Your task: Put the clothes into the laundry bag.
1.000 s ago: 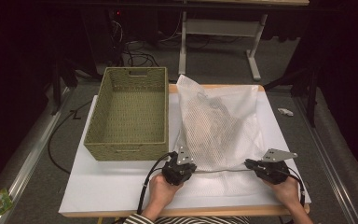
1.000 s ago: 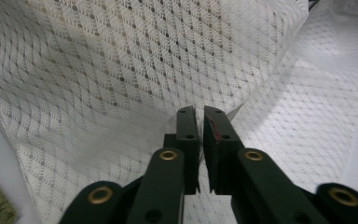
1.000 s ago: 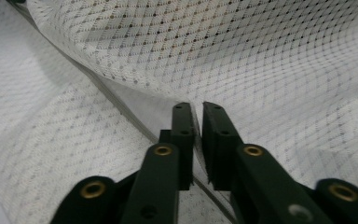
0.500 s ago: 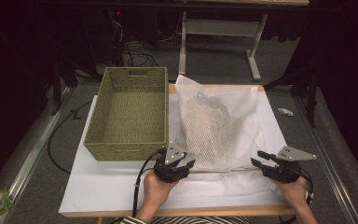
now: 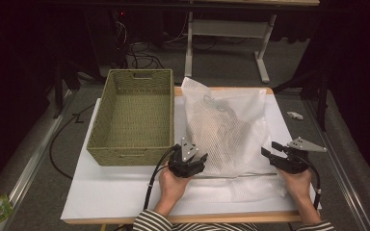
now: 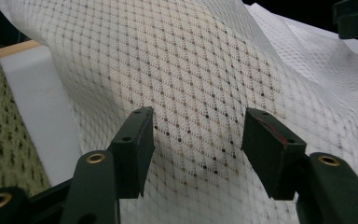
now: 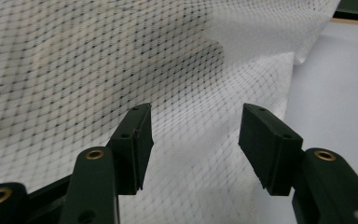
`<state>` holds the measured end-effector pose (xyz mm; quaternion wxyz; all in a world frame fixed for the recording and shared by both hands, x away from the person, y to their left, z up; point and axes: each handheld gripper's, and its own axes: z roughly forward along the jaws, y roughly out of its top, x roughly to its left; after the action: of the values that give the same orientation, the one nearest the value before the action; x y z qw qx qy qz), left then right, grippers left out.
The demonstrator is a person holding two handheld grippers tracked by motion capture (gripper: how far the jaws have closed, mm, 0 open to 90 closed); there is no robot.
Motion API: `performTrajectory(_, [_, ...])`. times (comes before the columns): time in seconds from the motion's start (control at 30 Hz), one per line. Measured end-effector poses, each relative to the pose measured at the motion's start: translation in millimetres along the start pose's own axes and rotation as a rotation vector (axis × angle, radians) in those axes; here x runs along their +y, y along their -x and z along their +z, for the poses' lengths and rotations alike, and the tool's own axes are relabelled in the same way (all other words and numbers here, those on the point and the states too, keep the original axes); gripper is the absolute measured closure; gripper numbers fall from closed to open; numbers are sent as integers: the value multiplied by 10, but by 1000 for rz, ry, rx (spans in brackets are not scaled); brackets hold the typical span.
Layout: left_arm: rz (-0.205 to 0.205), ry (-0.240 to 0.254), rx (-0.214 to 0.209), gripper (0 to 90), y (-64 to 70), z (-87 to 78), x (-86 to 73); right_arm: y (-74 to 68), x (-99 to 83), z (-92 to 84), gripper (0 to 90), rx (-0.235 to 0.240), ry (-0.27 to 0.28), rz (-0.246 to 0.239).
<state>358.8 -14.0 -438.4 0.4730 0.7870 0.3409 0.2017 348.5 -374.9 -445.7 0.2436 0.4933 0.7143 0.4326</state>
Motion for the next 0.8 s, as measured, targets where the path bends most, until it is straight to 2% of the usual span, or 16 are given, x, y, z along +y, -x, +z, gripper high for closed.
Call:
performTrajectory(0.17, [-6,-1,6,431,-5,94,-38,13,-23,83,457,-28,5,11])
performTrajectory(0.27, [-37,4,5,426,-38,127,-97,35,-49,120,460,-42,0,12])
performTrajectory(0.4, [-63,-2,17,419,-95,161,-181,87,-98,175,447,-48,-33,37])
performTrajectory(0.47, [-68,2,21,414,-108,168,-203,101,-125,181,449,-55,-27,29])
performTrajectory(0.6, [-69,-4,24,405,-118,198,-243,138,-190,221,432,-61,-60,30])
performTrajectory(0.67, [-74,-12,26,397,-119,221,-254,137,-186,209,437,-61,-48,33])
performTrajectory(0.8, [-69,-12,31,387,-119,238,-275,121,-193,211,430,-73,-58,23])
